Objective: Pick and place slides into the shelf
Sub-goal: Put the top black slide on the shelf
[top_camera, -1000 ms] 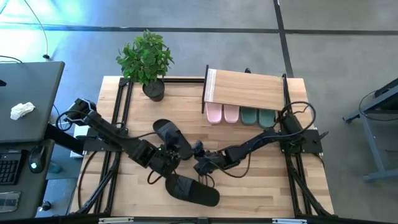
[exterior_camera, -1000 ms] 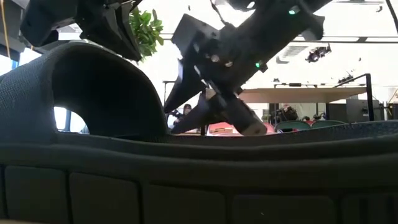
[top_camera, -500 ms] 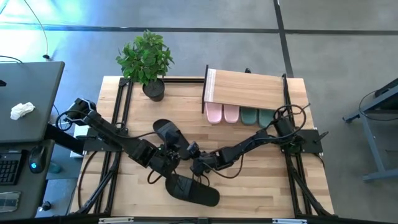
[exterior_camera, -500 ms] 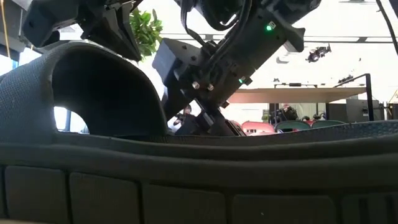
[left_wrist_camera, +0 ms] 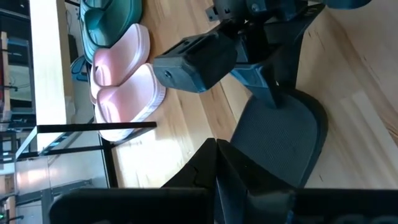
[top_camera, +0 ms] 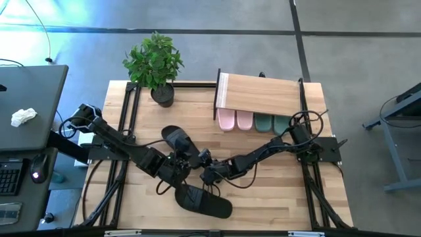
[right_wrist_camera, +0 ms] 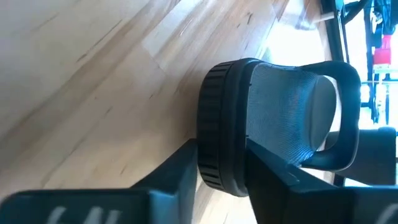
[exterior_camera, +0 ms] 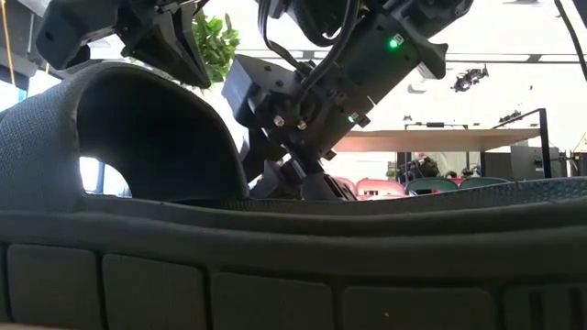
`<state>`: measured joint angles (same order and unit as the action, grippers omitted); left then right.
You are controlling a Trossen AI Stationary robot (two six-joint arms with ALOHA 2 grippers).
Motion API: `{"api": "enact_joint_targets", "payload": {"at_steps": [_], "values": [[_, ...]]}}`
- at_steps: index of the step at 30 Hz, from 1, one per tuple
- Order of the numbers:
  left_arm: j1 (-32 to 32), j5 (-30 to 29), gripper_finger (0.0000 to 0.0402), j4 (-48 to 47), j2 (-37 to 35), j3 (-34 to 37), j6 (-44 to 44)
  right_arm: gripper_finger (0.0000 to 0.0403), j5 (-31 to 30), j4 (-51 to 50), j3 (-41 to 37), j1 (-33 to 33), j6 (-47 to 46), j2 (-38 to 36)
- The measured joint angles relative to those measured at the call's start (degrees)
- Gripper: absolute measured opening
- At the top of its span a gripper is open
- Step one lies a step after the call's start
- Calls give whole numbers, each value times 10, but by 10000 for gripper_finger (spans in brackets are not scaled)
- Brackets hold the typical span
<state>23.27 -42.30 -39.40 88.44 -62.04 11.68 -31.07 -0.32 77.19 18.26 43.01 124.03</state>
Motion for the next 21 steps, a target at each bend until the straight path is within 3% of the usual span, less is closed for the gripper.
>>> {"api": "enact_joint_targets", "payload": {"at_steps": [8, 16, 21], "values": [[0, -2, 1, 0, 0, 0, 0, 12, -7, 0, 0, 0, -42, 0], [0, -12, 1, -1, 0, 0, 8, 5, -113, 7, 0, 21, -13, 0], [0, -19, 1, -2, 0, 0, 16, 3, -140, 16, 0, 38, 0, 0]]}}
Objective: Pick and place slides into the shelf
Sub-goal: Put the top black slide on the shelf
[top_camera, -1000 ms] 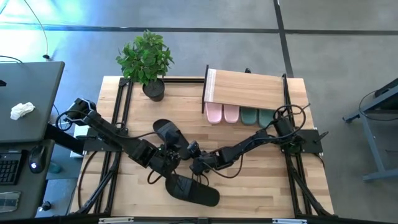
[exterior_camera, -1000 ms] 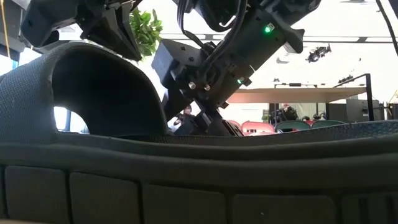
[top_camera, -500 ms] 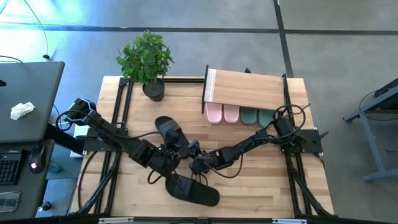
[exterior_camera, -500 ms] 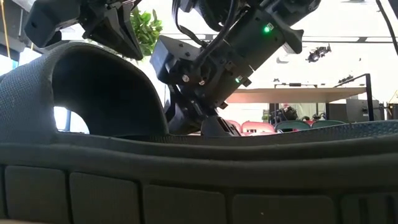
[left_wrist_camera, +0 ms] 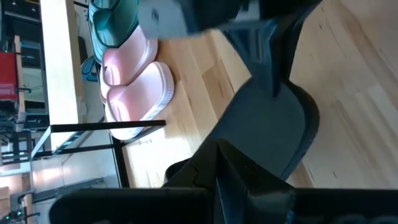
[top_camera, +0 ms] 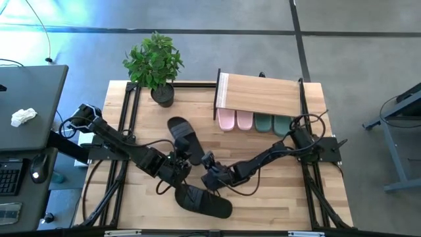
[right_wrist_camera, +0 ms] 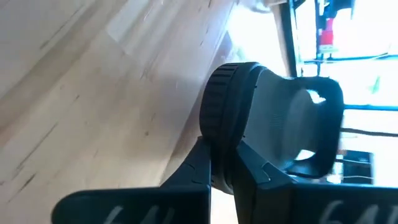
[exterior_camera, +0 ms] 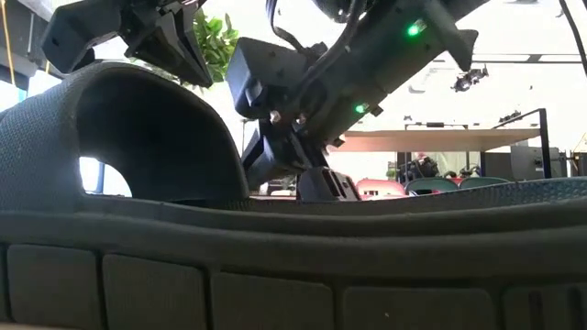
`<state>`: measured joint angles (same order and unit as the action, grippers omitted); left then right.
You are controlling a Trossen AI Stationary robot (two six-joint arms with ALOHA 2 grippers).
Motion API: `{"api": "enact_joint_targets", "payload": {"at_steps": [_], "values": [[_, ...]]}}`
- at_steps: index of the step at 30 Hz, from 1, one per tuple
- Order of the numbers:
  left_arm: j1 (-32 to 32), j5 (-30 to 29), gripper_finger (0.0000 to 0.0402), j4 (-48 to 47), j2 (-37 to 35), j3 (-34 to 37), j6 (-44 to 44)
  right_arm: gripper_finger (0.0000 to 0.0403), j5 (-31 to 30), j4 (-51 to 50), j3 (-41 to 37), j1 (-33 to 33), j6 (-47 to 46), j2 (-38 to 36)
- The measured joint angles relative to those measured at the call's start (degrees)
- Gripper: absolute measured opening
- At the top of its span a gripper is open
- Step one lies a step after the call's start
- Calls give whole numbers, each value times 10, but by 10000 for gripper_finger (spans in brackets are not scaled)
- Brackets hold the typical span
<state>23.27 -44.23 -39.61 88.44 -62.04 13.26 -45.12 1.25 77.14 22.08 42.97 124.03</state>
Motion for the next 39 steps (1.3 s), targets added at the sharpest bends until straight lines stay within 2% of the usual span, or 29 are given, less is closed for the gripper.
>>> {"api": "enact_joint_targets", "payload": {"at_steps": [5, 13, 19, 25, 33, 39], "values": [[0, 2, 1, -5, 0, 0, 0, 2, -72, 1, 0, 13, 46, 0], [15, 17, 1, -5, 0, 0, 0, 1, -152, -21, 0, 20, 68, -27], [28, 16, 1, -5, -1, 0, 5, 0, -188, -34, 0, 20, 75, -73], [26, 17, 1, -6, -1, 0, 5, 0, -254, -59, 0, 16, 100, -134], [27, 25, 1, -6, -2, 0, 6, 0, -329, -146, 0, -1, 110, -224], [26, 26, 1, -6, -2, 0, 6, 0, -378, -239, 0, -23, 58, -297]]}}
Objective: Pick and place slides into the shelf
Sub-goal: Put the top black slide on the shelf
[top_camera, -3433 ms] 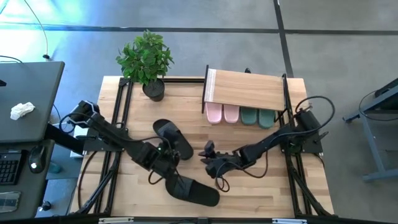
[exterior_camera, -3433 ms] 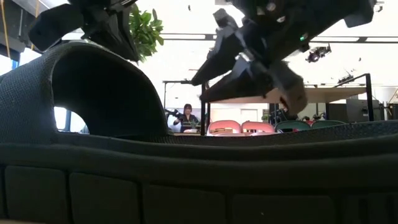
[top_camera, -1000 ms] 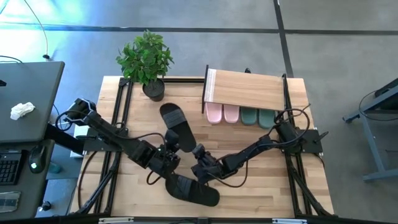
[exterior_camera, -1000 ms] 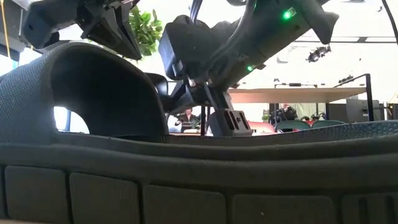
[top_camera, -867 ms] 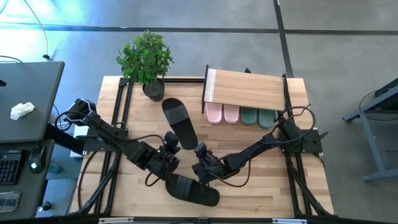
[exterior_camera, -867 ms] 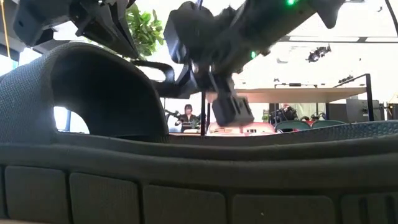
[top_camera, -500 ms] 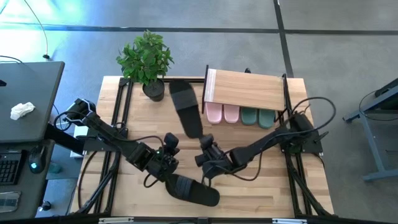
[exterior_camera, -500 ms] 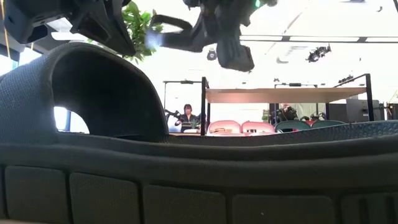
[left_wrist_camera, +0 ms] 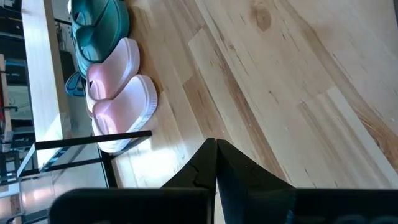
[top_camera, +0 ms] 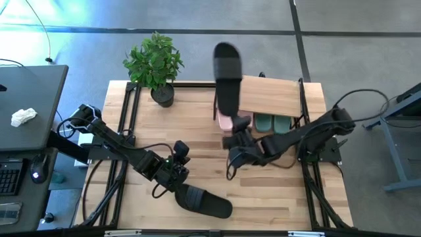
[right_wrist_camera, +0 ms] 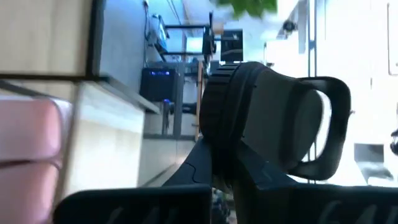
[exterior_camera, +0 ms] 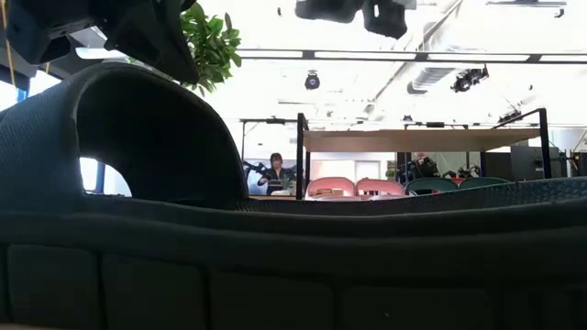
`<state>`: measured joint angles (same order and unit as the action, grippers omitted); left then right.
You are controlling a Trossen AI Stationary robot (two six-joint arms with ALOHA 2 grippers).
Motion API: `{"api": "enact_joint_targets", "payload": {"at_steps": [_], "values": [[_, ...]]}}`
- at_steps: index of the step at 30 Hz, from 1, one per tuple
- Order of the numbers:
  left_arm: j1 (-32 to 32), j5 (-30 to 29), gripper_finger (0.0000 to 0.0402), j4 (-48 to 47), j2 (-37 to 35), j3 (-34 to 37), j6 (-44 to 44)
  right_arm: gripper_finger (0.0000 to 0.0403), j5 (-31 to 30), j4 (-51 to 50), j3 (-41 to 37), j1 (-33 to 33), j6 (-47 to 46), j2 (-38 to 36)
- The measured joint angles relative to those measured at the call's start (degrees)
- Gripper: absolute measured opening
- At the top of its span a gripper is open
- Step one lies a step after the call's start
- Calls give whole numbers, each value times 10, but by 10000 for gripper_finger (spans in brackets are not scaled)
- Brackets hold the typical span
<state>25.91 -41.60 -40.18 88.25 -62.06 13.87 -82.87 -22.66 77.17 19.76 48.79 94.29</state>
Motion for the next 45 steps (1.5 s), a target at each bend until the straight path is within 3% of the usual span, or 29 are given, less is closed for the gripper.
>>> {"api": "enact_joint_targets", "payload": {"at_steps": [7, 14, 19, 26, 34, 45], "values": [[0, 0, 1, 1, 0, 0, 0, 0, 28, -177, 0, -26, -189, -87], [0, 1, 1, 2, 0, 0, -1, 0, 179, -511, 1, -66, -585, -123], [0, 0, 1, 3, 0, 0, 0, 0, 217, -676, -26, -61, -794, -114], [0, 0, 1, 15, 0, 0, 0, 0, 248, -650, -121, -34, -785, -106], [0, 0, 1, 16, 0, 0, 0, 0, 216, -621, -215, -2, -822, -106], [0, -3, 1, 36, 0, 0, 13, 0, 240, -565, -247, 1, -778, -106]]}}
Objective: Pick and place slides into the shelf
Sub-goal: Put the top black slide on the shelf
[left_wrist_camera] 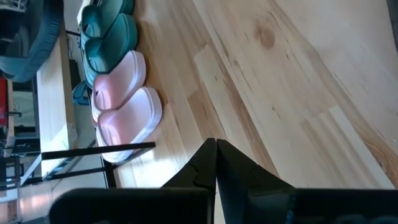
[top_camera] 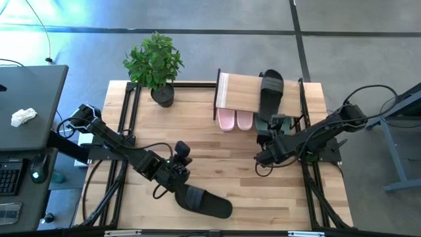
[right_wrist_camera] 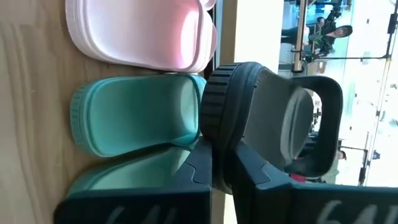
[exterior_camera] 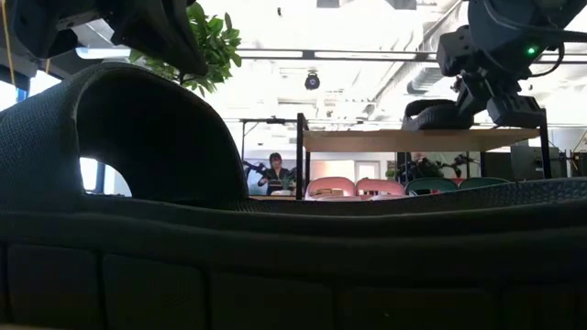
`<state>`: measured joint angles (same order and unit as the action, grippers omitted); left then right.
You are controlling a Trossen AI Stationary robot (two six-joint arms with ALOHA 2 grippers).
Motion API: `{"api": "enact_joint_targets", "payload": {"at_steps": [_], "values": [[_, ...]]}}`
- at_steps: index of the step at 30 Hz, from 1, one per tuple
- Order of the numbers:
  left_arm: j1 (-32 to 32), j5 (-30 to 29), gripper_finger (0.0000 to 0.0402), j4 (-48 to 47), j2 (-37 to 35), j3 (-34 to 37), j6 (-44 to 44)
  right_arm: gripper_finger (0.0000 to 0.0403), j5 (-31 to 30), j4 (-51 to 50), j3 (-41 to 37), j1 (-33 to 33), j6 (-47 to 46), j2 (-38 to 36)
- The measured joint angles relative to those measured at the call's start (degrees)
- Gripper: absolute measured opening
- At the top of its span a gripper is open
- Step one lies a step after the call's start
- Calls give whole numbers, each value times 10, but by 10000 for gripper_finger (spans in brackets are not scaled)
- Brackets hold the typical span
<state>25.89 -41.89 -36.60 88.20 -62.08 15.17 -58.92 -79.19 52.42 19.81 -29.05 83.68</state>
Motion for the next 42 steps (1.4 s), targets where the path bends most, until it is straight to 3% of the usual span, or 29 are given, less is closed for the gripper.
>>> {"api": "enact_joint_targets", "payload": {"at_steps": [24, 42], "values": [[0, -1, 1, 5, 0, 0, 2, 5, -1, 47, 0, -37, 99, -1], [0, -1, 1, 6, 0, 0, 0, 92, -24, 48, 0, -37, 50, -1]]}}
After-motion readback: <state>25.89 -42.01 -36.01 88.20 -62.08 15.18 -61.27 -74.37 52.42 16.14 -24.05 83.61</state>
